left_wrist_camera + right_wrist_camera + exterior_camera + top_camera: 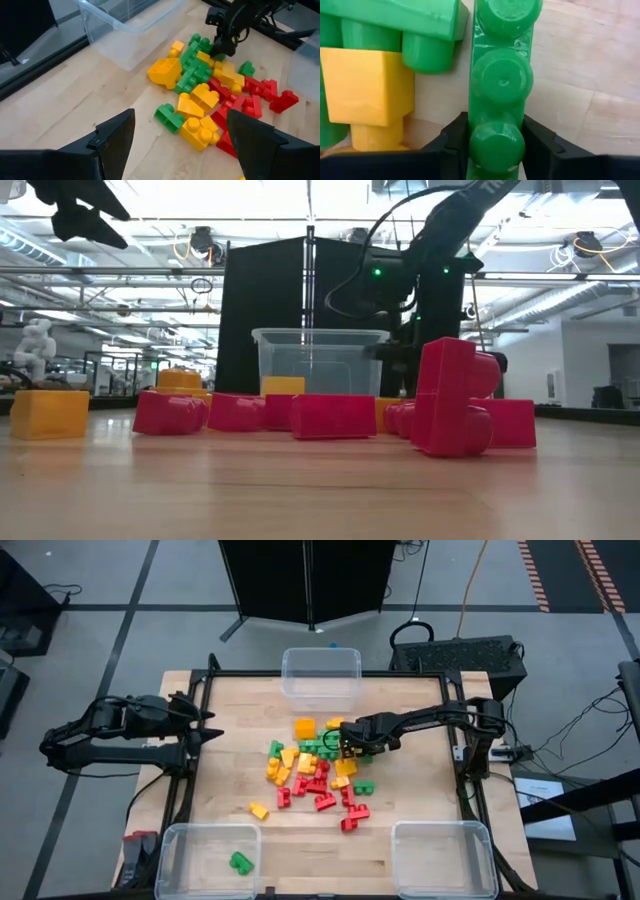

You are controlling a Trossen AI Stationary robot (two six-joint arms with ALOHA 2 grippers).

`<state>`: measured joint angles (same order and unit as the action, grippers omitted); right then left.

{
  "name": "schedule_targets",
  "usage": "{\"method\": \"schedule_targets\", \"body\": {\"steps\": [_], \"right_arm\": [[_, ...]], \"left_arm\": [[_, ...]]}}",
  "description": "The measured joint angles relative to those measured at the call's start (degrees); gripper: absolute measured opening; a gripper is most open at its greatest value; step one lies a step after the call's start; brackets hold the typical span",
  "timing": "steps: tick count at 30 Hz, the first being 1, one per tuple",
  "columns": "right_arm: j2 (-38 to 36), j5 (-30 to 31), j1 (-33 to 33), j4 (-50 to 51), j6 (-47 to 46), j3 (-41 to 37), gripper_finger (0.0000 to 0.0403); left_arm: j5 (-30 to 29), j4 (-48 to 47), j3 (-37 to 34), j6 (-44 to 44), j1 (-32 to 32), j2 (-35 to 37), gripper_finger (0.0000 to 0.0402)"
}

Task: Sort blocks
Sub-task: Put the green game piece into the bottom left transparent bin

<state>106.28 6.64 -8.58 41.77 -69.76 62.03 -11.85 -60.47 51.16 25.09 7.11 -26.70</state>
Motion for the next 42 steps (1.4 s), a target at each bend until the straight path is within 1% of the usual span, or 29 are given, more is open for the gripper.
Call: {"method": "schedule_targets", "body": {"steps": [2, 4, 10, 15, 20, 26, 30, 33, 38, 42], "right_arm": [[-1.83, 0.51, 0.02, 1.81, -0.01, -0.22, 0.0114], [-4.19, 1.24, 0.07, 5.63, -0.02, -0.73, 0.0114], [-13.3, 2.71, 1.19, 8.96, -0.04, -0.46, 0.0114], [-21.38, 5.34, 4.43, 4.8, -0.48, -0.2, 0.0114], [-24.29, 6.56, 7.6, -5.03, 2.54, -0.13, 0.0114], [-22.21, 6.48, 10.18, -17.25, 6.47, -0.07, 0.0114], [-19.33, 4.35, 11.32, -26.86, 9.5, -0.03, 0.0114], [-16.81, 3.68, 11.85, -30.46, 13.4, 1.79, 0.0114], [-11.61, 3.34, 12.13, -30.72, 23.83, 8.36, 0.0114], [-6.32, 0.34, 12.13, -30.46, 33.27, 16.18, 0.0114]], "left_arm": [[-0.35, 0.0, 0.0, -0.01, 0.0, 0.0, 0.0287], [-0.44, 0.02, 0.0, 0.05, 0.0, 0.0, 0.0287], [-0.7, 0.02, 0.0, 0.05, -0.02, -0.02, 0.0287], [-1.68, 0.13, 0.0, 0.07, -0.02, 0.0, 0.0287], [-2.58, 0.17, 0.0, 0.1, -0.02, 0.0, 0.0287], [-2.63, 0.27, 0.0, 0.13, -0.02, 0.0, 0.0287], [-2.65, 0.33, 0.0, 1.25, -0.02, 0.0, 0.0287], [-2.65, 0.33, 0.0, 1.64, 0.0, 0.0, 0.0287], [-3.36, 0.36, 0.0, 1.65, -0.02, 0.0, 0.0287], [-4.09, 0.37, 0.0, 1.63, -0.02, 0.0, 0.0287]]}}
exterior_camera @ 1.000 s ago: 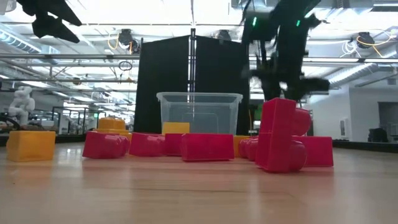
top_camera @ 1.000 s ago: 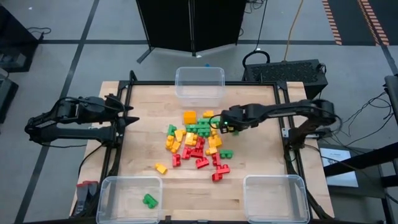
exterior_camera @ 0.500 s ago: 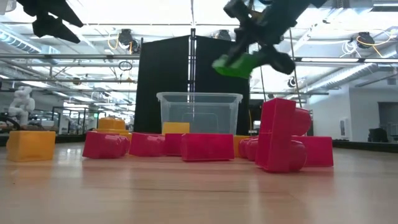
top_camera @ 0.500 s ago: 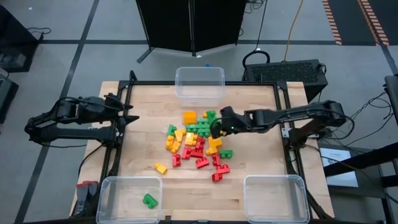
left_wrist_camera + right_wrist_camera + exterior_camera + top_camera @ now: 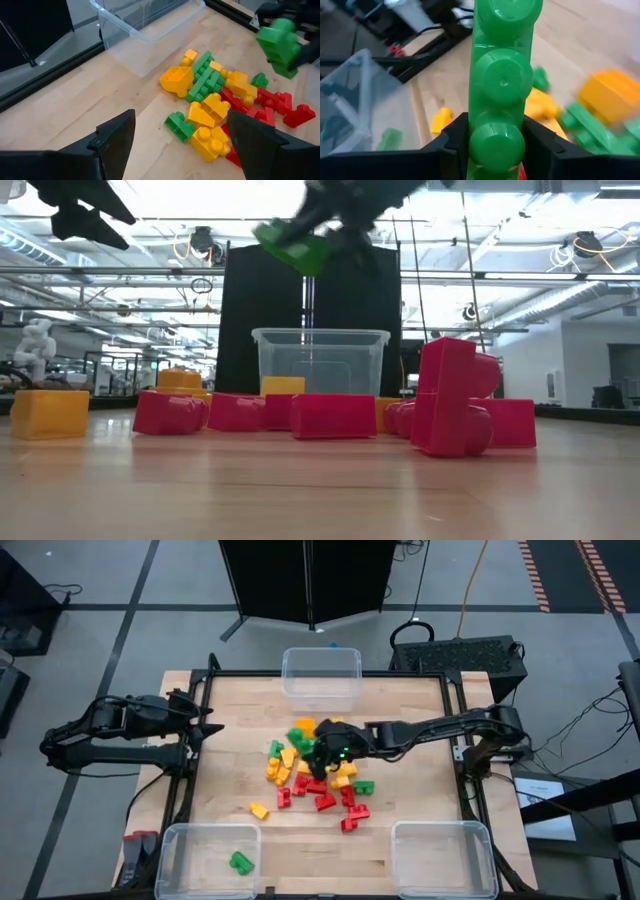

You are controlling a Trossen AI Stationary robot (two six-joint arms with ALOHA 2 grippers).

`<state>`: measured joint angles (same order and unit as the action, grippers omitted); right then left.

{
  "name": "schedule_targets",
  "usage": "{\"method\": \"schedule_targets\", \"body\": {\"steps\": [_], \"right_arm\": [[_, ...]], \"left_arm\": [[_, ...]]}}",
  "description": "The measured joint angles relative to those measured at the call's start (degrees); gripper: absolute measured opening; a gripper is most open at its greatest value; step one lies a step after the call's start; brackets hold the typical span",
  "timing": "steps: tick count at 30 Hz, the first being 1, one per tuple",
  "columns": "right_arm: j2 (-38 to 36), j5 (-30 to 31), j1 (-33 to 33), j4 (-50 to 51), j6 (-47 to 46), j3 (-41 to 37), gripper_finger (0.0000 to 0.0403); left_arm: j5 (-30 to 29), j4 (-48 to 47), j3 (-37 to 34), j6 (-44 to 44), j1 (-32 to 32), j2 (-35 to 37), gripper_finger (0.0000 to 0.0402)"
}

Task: Sort blocks
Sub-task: Put the green game piece into the bottom left transparent bin

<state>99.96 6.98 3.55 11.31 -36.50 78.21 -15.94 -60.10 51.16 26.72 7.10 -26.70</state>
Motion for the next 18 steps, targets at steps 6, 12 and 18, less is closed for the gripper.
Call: {"method": "schedule_targets", "body": {"steps": [6, 12, 18], "right_arm": [[8.29, -5.96, -0.24, 0.86, 8.35, 13.07, 0.0114], [15.91, -12.72, -0.32, 2.03, 14.17, 25.44, 0.0114], [23.04, -17.01, 0.91, 5.71, 18.68, 35.99, 0.0114]], "left_arm": [[-2.4, 0.04, 0.0, 0.02, -0.01, -0.02, 0.0287], [-3.04, 0.07, 0.0, 0.0, -0.01, 0.0, 0.0287], [-3.19, 0.07, 0.0, -0.02, 0.02, 0.0, 0.0287]]}}
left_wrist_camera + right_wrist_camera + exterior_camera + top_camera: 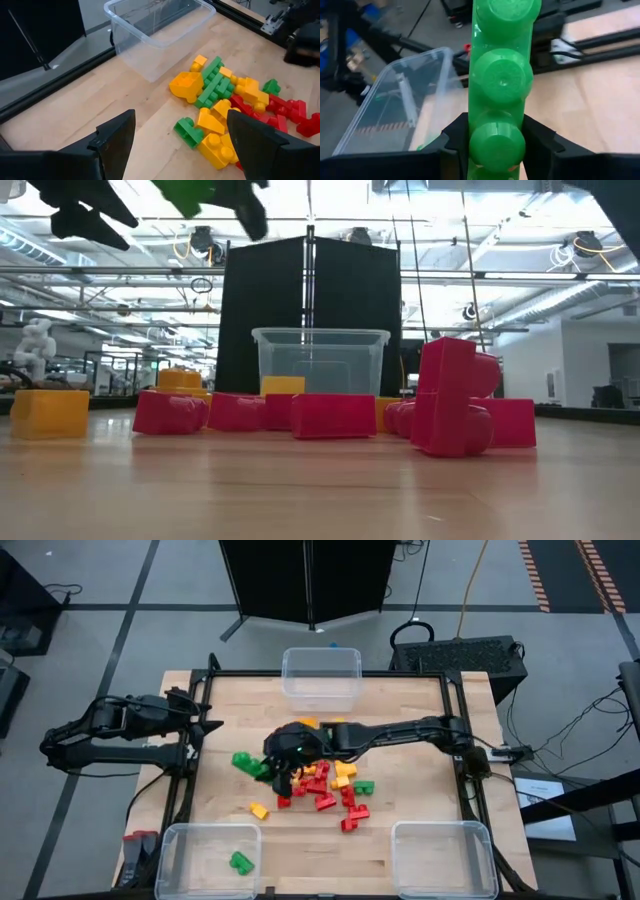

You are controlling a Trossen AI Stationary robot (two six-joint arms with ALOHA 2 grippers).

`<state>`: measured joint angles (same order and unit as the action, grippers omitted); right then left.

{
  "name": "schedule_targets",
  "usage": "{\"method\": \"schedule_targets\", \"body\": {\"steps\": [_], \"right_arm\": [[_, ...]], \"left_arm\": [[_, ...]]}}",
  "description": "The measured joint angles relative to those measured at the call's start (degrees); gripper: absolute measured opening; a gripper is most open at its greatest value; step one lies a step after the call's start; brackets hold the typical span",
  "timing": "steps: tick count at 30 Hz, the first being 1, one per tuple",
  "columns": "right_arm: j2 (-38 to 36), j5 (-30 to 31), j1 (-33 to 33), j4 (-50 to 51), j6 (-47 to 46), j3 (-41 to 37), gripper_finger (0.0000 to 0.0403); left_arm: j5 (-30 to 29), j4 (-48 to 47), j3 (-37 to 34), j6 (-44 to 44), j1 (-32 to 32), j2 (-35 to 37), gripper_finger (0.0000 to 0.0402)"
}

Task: Sort blocks
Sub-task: Put the green game piece into the bottom left transparent bin

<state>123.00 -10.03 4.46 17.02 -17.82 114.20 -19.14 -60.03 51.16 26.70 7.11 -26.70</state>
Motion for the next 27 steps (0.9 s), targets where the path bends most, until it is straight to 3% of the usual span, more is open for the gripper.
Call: {"method": "schedule_targets", "body": {"steps": [10, 18, 27], "right_arm": [[8.12, -2.26, 4.16, -0.81, 2.64, 8.72, 0.0114], [8.37, 2.55, 7.36, -9.26, 5.41, 8.94, 0.0114], [8.37, 2.99, 9.71, -16.18, 9.43, 8.96, 0.0114]], "left_arm": [[-0.04, -0.04, 0.0, 0.02, -0.01, 0.0, 0.0287], [-0.03, -0.07, 0.0, -0.5, -0.01, -0.01, 0.0287], [-0.02, -0.07, 0.0, -0.5, 0.0, 0.0, 0.0287]]}}
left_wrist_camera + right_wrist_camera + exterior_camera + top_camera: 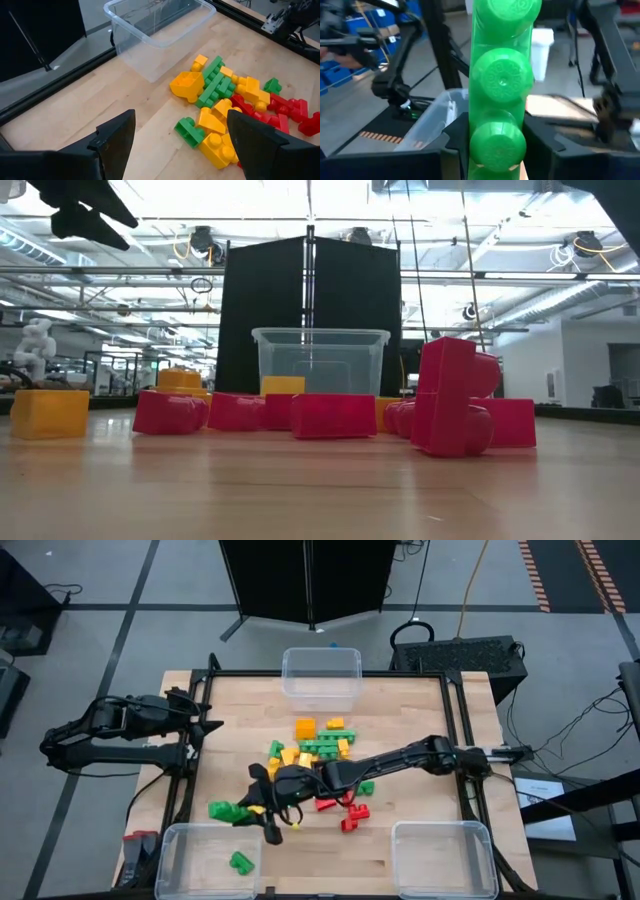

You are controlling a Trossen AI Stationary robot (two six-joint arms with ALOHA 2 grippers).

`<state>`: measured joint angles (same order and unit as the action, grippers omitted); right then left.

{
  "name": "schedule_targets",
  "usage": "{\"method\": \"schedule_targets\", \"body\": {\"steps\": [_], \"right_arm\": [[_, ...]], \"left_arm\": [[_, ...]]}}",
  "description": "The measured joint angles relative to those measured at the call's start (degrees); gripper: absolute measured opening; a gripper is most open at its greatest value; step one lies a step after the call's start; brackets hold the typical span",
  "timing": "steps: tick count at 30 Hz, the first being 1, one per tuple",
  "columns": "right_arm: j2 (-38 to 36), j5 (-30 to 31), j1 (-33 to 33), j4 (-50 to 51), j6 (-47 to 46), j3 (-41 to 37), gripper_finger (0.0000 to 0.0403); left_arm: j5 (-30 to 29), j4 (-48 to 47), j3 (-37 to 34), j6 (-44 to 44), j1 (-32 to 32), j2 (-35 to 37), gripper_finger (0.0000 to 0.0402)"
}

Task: Sort blocks
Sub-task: Put the green game piece into the bottom left transparent bin

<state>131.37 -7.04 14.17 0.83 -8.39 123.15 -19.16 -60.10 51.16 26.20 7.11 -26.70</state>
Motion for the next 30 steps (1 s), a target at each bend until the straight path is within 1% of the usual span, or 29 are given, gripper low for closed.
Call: {"method": "schedule_targets", "body": {"steps": [5, 8, 10, 18, 27, 30], "right_arm": [[-0.02, 0.0, 1.58, -2.62, 2.98, 0.0, 0.0114], [-0.02, 2.43, 2.11, -3.16, 3.93, 0.0, 0.0114], [-0.02, 2.54, 2.24, -3.67, 4.57, 0.0, 0.0114], [2.63, 2.54, 2.81, -12.53, 4.52, -0.02, 0.0114], [5.37, 2.16, 3.27, -15.03, 2.6, -0.02, 0.0114], [6.66, 1.93, 3.45, -17.25, 1.07, -0.04, 0.0114]], "left_arm": [[0.0, 0.0, 0.0, -0.02, 0.0, 0.0, 0.0287], [0.0, 0.0, 0.0, -0.02, -0.02, -0.02, 0.0287], [0.0, -0.01, 0.0, -0.03, -0.02, -0.01, 0.0287], [0.0, -0.02, 0.0, -0.06, 0.0, -0.02, 0.0287], [0.0, -0.02, 0.0, -0.09, -0.02, -0.01, 0.0287], [0.0, -0.02, -0.02, -0.1, 0.0, -0.02, 0.0287]]}}
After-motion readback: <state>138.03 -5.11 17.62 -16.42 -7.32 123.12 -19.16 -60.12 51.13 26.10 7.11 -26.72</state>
